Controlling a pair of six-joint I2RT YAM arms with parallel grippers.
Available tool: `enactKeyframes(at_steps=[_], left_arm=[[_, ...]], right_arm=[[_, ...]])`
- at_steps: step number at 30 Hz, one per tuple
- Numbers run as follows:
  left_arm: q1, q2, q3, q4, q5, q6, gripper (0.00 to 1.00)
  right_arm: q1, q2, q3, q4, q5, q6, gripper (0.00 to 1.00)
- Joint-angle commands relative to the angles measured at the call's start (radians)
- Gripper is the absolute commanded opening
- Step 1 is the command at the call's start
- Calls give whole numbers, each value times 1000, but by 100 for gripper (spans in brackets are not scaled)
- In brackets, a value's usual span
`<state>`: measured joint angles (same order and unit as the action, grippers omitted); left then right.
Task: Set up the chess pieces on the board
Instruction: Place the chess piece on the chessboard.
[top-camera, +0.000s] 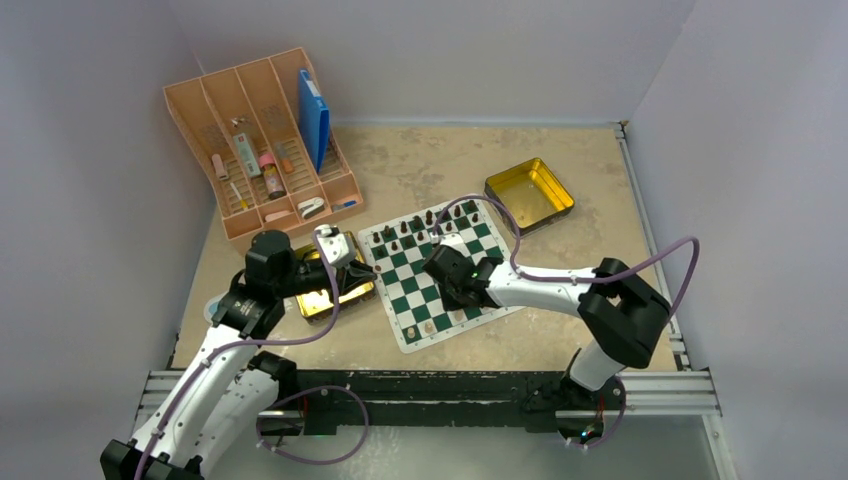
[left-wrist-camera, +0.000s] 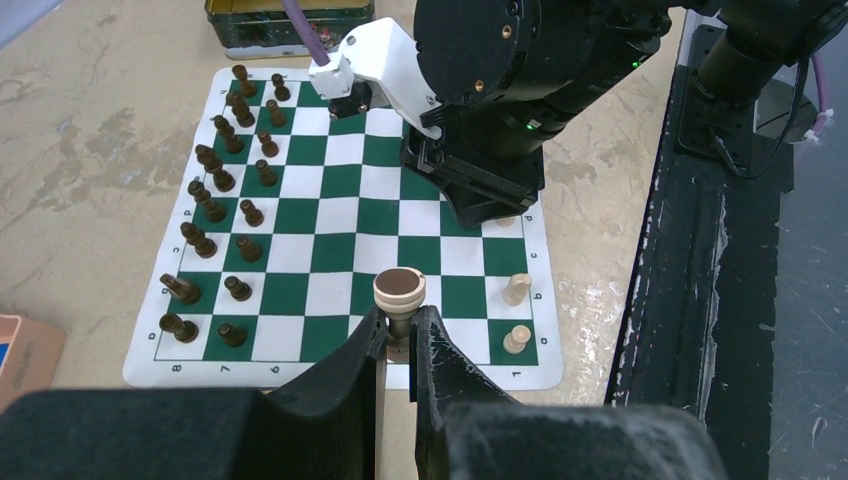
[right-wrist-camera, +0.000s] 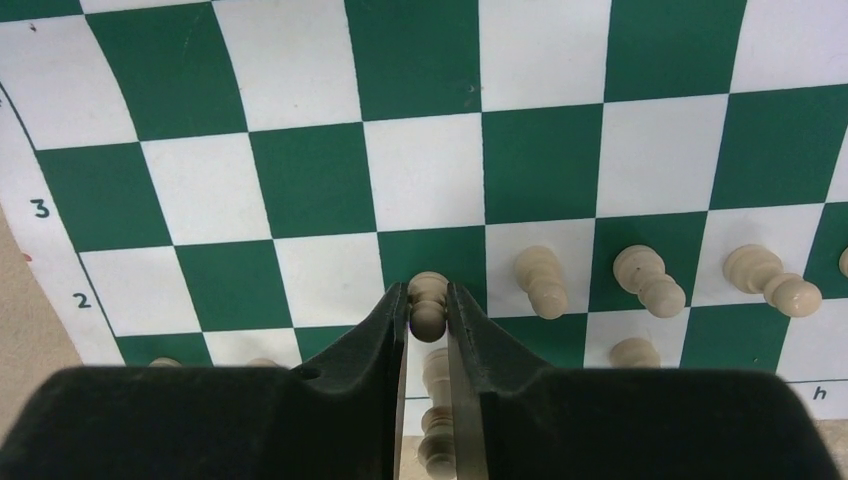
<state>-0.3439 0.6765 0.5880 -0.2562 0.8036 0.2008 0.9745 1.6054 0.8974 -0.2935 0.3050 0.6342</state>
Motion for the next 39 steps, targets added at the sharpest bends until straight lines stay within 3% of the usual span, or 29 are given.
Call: enactKeyframes(at_steps=[1, 14, 24, 28, 31, 39], left_arm=[[-3, -2, 4, 21, 25, 3, 0], [-3, 10, -14, 99, 43, -114, 0], [-3, -3, -25, 324, 44, -668, 0], [-3, -7, -13, 340, -45, -905, 0], [-3, -4, 1, 290, -156, -1142, 0], [-3, -16, 5, 309, -169, -1602, 0]], right_arm=[[7, -1, 32, -15, 37, 0, 24], [9, -53, 97, -68, 86, 15, 32], [9, -237, 164, -90, 183, -19, 36], [10, -354, 121, 102, 168, -130, 36], [10, -460, 34, 390, 92, -248, 37], [56, -610, -200, 983, -86, -525, 48]])
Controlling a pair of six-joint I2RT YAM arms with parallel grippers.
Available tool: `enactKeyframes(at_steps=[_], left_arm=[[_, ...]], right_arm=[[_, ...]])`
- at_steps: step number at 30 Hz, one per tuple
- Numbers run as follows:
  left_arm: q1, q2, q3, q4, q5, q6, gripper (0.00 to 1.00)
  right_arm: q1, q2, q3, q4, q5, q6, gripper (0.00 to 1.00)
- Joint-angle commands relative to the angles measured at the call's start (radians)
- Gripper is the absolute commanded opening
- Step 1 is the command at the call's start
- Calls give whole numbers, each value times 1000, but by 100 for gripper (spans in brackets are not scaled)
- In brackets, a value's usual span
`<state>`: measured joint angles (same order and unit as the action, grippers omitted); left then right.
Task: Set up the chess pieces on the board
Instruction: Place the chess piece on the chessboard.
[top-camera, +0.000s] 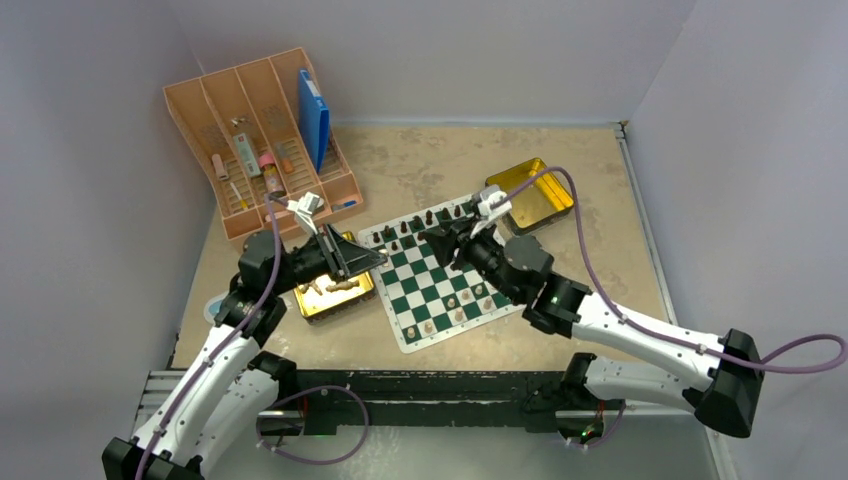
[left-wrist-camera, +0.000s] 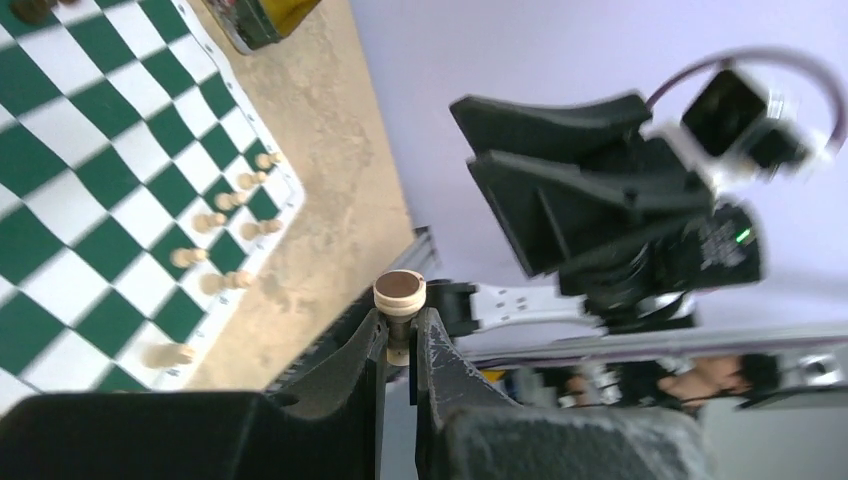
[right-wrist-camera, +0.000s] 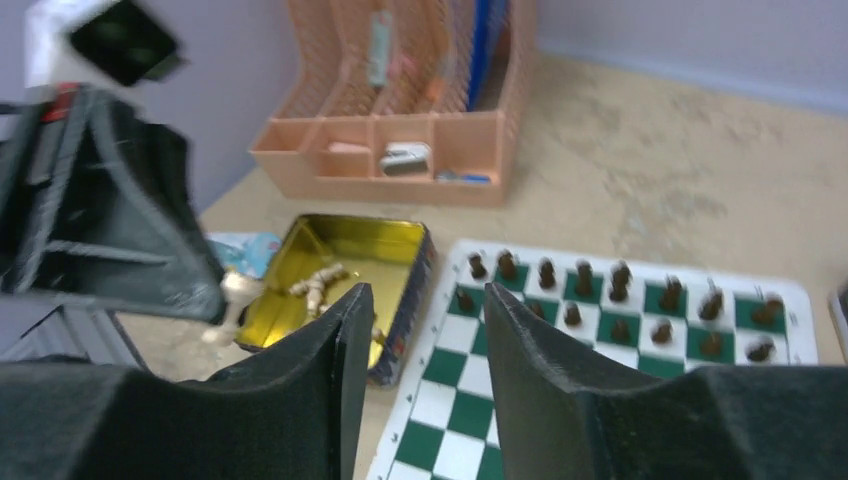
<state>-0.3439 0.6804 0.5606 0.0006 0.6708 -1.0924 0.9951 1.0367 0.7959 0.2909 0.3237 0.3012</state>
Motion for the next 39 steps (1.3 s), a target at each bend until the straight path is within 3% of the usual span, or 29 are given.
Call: enactKeyframes(at_steps=[1, 7, 14, 22, 31, 36, 39], left_arm=[[-3, -23, 38, 27, -45, -349, 0], [-3, -6, 92, -134, -79, -472, 0], [-3, 33, 135, -142, -38, -530, 0], [-3, 17, 137, -159, -66, -522, 0], [-3, -8, 128, -155, -73, -540, 0], [-3, -14, 120, -174, -68, -542, 0], [-3, -17, 119, -177, -73, -546, 0]], right_arm=[[55, -50, -133, 468, -124, -236, 51], [188, -49, -252, 746, -68, -443, 57], [266, 68, -210, 821, -4, -502, 59], [295, 183, -142, 869, 53, -456, 56], [300, 289, -78, 817, 72, -402, 48], [303, 296, -113, 895, 123, -379, 35], [302, 311, -96, 876, 129, -385, 32]])
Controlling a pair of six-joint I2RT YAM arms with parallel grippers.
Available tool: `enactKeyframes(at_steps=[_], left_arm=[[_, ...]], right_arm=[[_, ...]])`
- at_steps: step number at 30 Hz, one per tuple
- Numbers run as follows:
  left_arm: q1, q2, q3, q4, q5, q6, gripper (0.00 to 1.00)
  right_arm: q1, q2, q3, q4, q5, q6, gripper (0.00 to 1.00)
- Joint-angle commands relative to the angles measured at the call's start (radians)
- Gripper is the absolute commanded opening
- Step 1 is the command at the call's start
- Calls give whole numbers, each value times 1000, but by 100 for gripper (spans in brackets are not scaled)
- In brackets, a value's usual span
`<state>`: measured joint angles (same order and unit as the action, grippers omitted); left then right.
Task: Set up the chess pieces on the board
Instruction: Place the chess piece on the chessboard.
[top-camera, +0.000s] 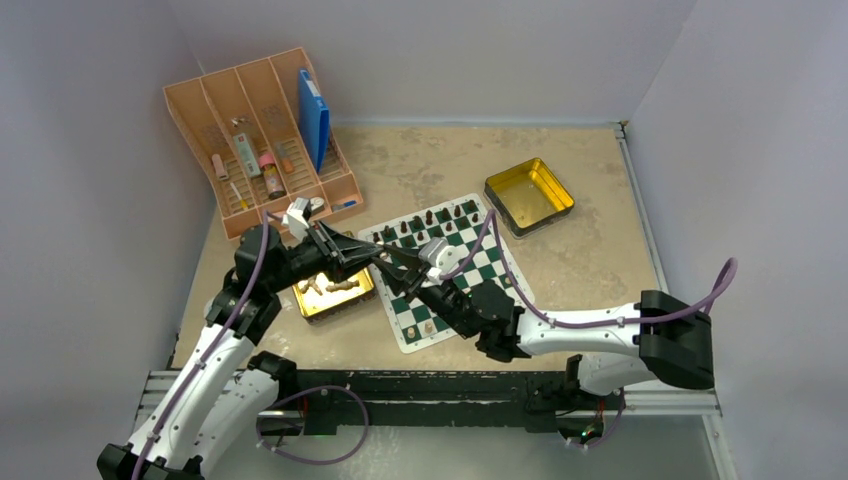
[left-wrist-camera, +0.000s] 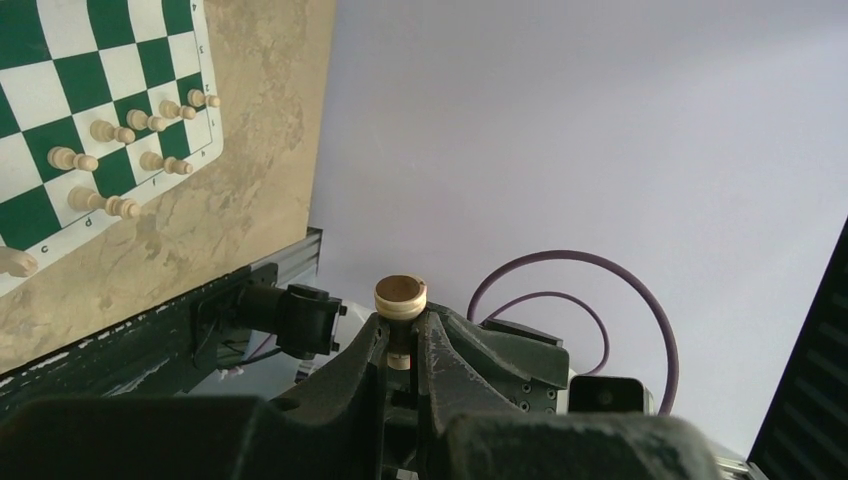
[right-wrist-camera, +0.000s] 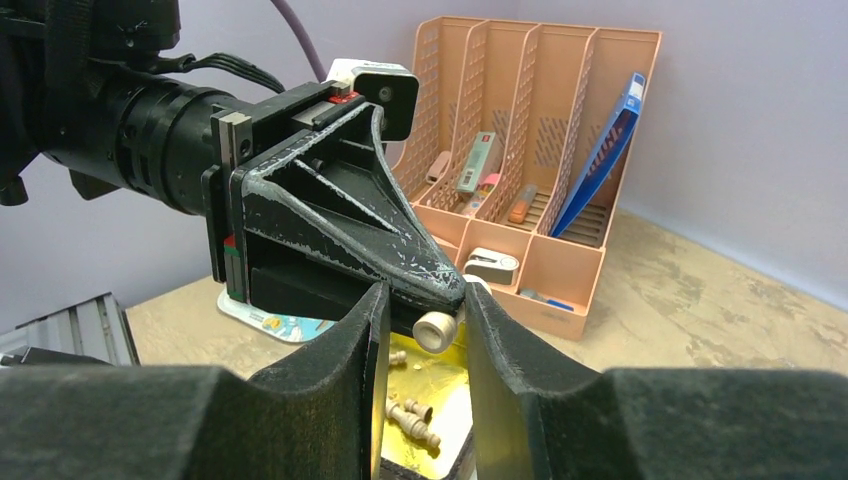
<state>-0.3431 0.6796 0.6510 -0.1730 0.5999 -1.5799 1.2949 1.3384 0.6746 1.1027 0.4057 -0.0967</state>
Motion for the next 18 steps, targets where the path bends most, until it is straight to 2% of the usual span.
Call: enactKeyframes(at_steps=[1, 5, 8, 13, 18], left_arm=[[-4, -15, 30, -7, -4, -59, 0], [-4, -13, 41, -16, -2, -54, 0], [-4, -13, 45, -15, -1, -52, 0], [-4, -7, 55, -10, -3, -38, 0], [-3, 3, 61, -20, -16, -31, 0]], right_arm=[[3, 12, 32, 47, 47, 12, 32], [6, 4, 21, 30, 53, 17, 32], [6, 6, 23, 42, 66, 28, 22], [7, 27, 51, 40, 112, 22, 0], [7, 41, 50, 65, 138, 42, 0]])
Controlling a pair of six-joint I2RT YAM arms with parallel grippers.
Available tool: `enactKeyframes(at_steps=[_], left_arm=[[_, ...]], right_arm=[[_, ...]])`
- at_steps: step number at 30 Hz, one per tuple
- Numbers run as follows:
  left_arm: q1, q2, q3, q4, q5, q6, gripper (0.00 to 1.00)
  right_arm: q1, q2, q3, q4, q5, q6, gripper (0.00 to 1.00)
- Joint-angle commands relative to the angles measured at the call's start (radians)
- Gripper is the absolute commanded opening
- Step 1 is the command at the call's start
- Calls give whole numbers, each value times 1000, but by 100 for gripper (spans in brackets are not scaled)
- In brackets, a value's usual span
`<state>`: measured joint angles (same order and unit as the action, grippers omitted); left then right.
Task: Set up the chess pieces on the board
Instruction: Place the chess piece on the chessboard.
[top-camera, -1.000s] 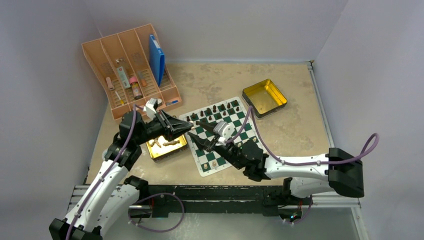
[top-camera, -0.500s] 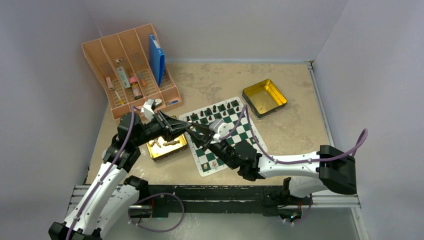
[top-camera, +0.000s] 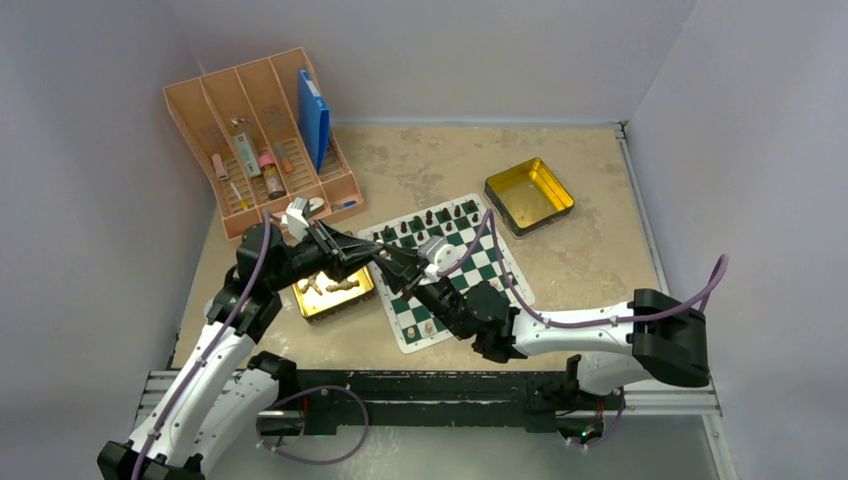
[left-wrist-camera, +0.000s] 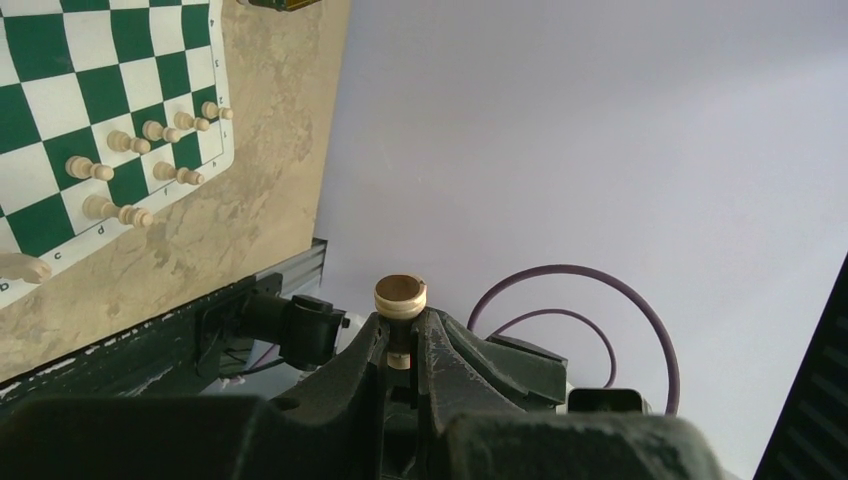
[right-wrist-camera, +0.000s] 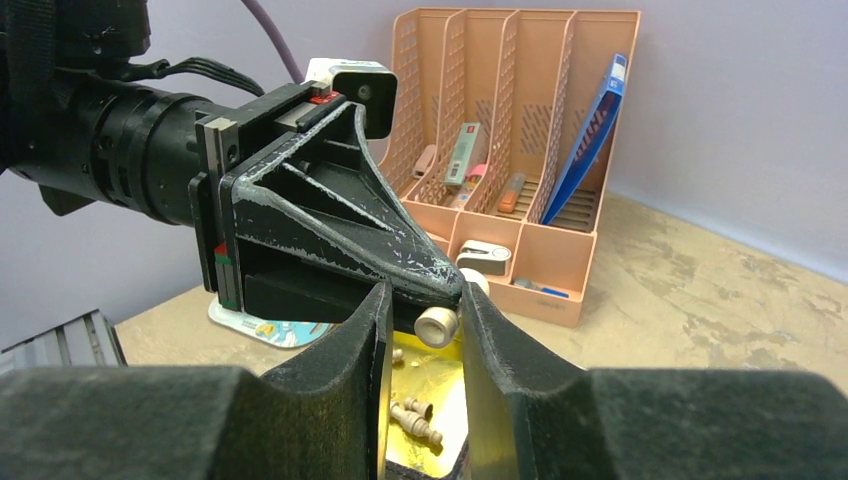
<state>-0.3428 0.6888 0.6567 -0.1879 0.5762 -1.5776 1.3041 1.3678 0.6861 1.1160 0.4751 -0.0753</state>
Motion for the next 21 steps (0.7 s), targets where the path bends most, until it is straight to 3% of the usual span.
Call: enactKeyframes(at_steps=[1, 8, 13, 16, 21], left_arm=[[-4, -9, 54, -7, 1, -35, 0], [-4, -27, 41, -17, -50, -52, 2], [-4, -8, 31, 22, -36, -55, 20], [-4, 1, 34, 47, -32, -47, 35], [-4, 16, 61, 18, -58, 37, 51]], right_arm=[[-2, 12, 37, 48, 68, 28, 0], [-2, -15, 18, 12, 123, 60, 0], [-2, -51, 17, -50, 122, 104, 0], [-3, -81, 28, -148, 113, 171, 0], [-7, -141, 65, -361, 181, 282, 0]])
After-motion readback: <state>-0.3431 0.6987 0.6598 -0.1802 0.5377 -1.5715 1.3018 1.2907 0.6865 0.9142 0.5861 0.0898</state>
